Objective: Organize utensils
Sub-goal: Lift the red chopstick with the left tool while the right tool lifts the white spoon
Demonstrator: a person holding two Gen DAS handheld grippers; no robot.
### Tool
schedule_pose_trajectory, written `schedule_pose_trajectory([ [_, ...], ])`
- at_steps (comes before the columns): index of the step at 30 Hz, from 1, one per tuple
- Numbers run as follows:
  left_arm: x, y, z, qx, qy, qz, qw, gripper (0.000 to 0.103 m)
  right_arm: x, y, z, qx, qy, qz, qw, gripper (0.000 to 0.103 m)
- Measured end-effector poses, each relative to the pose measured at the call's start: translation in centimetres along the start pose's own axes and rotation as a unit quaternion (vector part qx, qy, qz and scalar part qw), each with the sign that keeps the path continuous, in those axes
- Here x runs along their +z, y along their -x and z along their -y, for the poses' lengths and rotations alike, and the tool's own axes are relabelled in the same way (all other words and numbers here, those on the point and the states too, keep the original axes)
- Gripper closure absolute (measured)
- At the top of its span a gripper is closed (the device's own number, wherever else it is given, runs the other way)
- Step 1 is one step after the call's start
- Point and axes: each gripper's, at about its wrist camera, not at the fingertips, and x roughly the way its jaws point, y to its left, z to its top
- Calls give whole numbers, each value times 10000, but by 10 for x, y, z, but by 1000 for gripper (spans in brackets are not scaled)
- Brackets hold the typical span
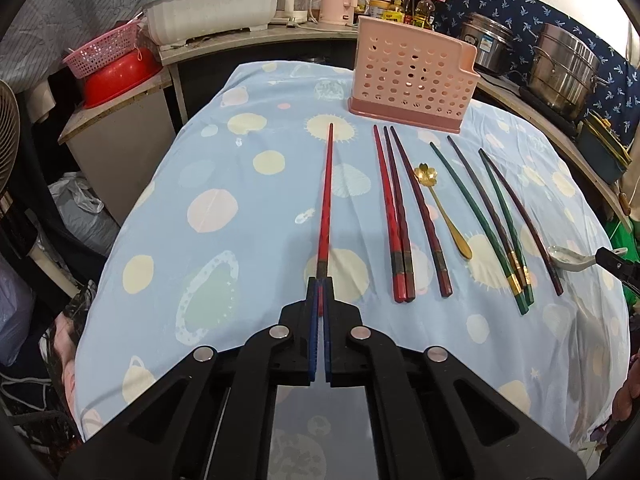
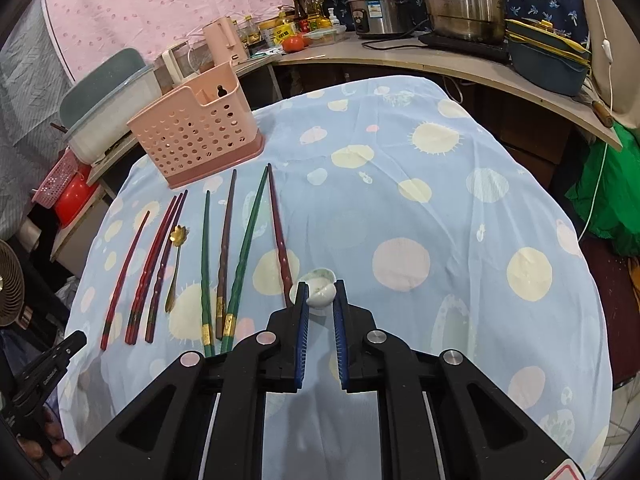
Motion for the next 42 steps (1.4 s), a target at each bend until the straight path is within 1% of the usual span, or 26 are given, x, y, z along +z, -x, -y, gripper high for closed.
schedule_pose_trajectory([
  [2,-3,-4,0,-61,60,-78,9999,98,-3,-1,1,1,-10,-24,10000,92],
  [4,-4,-7,2,-69,57,-121,9999,89,-5,-2,2,12,-31,-46,10000,92],
  [5,-5,-8,3,-30,23,-100,9999,80,-5,-2,2,18,-41,-50,10000,92],
  [6,-4,-9,3,15,-2,-87,10000,75,-6,-2,3,24,-50,-54,10000,92],
  [11,3,-24,0,21,40,-110,9999,76,-6,-2,3,24,-52,-57,10000,92],
  [12,3,-27,-2,20,65,-135,9999,78,-7,-2,3,22,-48,-62,10000,92],
  [13,4,-31,-3,-8,91,-163,9998,81,-7,-3,3,18,-38,-69,10000,92],
  [14,5,-34,-3,-42,110,-209,9997,92,-8,-3,2,17,-37,-75,10000,92],
  [15,4,-37,-4,-78,113,-263,9996,95,-8,-3,2,18,-35,-78,10000,92],
  [18,4,-36,-3,-83,70,-238,9997,96,-8,-4,2,22,-46,-81,10000,92],
  [21,6,-30,-5,-110,131,-188,9997,96,-7,-4,2,38,-72,-81,9999,92],
  [30,18,7,-5,-132,152,125,9997,96,0,4,1,91,-129,-1,9999,93],
  [33,26,20,-5,-156,147,251,9995,96,5,10,1,131,-153,65,9998,95],
  [42,57,46,-1,-174,149,576,9981,96,22,22,-3,164,-148,224,9995,96],
])
